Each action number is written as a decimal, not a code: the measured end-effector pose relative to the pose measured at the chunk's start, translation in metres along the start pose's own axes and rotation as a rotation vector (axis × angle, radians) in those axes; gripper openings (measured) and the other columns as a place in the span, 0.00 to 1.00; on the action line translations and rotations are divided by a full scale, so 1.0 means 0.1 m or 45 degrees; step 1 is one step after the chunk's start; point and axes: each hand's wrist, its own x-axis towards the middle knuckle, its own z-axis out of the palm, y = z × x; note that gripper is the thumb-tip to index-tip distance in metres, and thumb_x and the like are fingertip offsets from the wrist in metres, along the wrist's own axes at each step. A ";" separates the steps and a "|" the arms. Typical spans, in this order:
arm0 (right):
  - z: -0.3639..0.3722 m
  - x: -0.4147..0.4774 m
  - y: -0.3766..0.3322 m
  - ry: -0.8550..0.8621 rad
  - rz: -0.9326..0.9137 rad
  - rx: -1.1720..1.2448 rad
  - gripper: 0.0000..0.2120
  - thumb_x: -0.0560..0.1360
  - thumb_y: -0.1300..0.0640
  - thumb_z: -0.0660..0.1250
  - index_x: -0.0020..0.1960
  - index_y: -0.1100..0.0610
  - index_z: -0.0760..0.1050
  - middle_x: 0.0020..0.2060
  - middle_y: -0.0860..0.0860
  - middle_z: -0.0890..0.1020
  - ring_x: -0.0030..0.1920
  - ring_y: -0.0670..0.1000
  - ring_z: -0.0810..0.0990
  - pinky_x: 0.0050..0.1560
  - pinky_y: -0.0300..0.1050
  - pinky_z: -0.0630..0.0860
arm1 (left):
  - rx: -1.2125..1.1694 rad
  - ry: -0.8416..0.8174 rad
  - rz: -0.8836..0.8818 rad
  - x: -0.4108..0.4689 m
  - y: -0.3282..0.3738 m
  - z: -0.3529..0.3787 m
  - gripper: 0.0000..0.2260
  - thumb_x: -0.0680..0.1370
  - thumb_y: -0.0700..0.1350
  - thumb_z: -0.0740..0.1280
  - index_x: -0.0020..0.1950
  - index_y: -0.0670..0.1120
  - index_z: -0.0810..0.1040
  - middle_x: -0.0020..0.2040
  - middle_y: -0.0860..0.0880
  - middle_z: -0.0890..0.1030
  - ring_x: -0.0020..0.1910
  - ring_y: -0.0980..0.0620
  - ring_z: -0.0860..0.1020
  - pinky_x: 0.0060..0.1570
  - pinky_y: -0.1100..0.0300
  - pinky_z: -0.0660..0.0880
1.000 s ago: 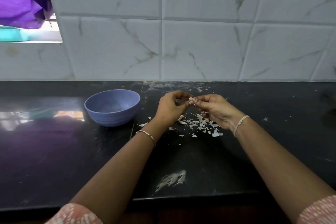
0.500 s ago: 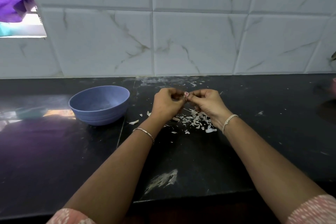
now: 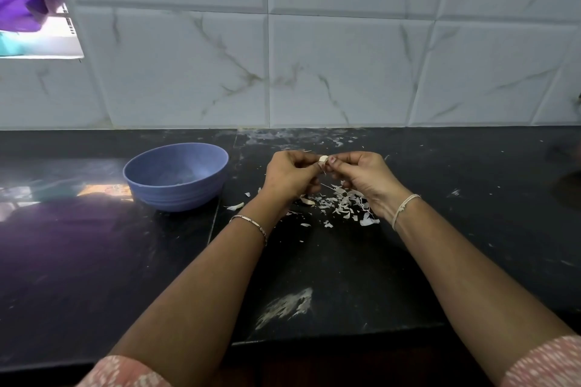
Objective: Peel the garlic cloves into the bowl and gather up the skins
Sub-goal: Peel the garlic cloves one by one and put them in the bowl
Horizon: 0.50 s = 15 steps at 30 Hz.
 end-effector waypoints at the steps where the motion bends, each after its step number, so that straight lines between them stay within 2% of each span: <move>1: 0.00 0.00 0.00 0.008 0.004 -0.008 0.04 0.76 0.61 0.70 0.43 0.55 0.81 0.37 0.49 0.83 0.35 0.42 0.78 0.31 0.32 0.71 | 0.007 -0.002 0.003 0.00 0.00 0.00 0.08 0.75 0.38 0.73 0.53 0.38 0.82 0.39 0.46 0.80 0.30 0.56 0.76 0.34 0.59 0.79; 6: 0.00 -0.01 -0.02 0.065 0.020 -0.053 0.04 0.75 0.61 0.71 0.42 0.56 0.81 0.35 0.50 0.83 0.33 0.42 0.76 0.32 0.34 0.69 | 0.143 -0.008 0.068 -0.02 0.02 0.00 0.07 0.76 0.39 0.72 0.53 0.40 0.82 0.40 0.46 0.80 0.33 0.52 0.78 0.32 0.59 0.79; 9: 0.01 -0.03 -0.04 0.105 -0.008 -0.078 0.03 0.75 0.61 0.71 0.42 0.58 0.81 0.34 0.50 0.82 0.31 0.41 0.75 0.30 0.30 0.70 | 0.379 0.067 0.215 -0.02 0.02 0.02 0.07 0.77 0.42 0.71 0.54 0.46 0.83 0.40 0.52 0.81 0.36 0.49 0.82 0.36 0.55 0.83; 11: 0.02 -0.04 -0.04 0.129 -0.029 -0.099 0.03 0.74 0.61 0.71 0.44 0.61 0.82 0.34 0.51 0.81 0.31 0.42 0.75 0.29 0.28 0.70 | 0.484 0.089 0.309 -0.02 0.02 0.04 0.08 0.77 0.43 0.71 0.55 0.49 0.83 0.41 0.56 0.81 0.38 0.51 0.83 0.39 0.53 0.83; 15: 0.03 -0.04 -0.05 0.159 -0.030 -0.114 0.03 0.74 0.61 0.71 0.44 0.62 0.81 0.33 0.50 0.80 0.30 0.41 0.75 0.28 0.28 0.69 | 0.519 0.097 0.417 -0.03 -0.01 0.06 0.07 0.77 0.41 0.71 0.51 0.52 0.83 0.41 0.58 0.80 0.40 0.52 0.82 0.41 0.49 0.82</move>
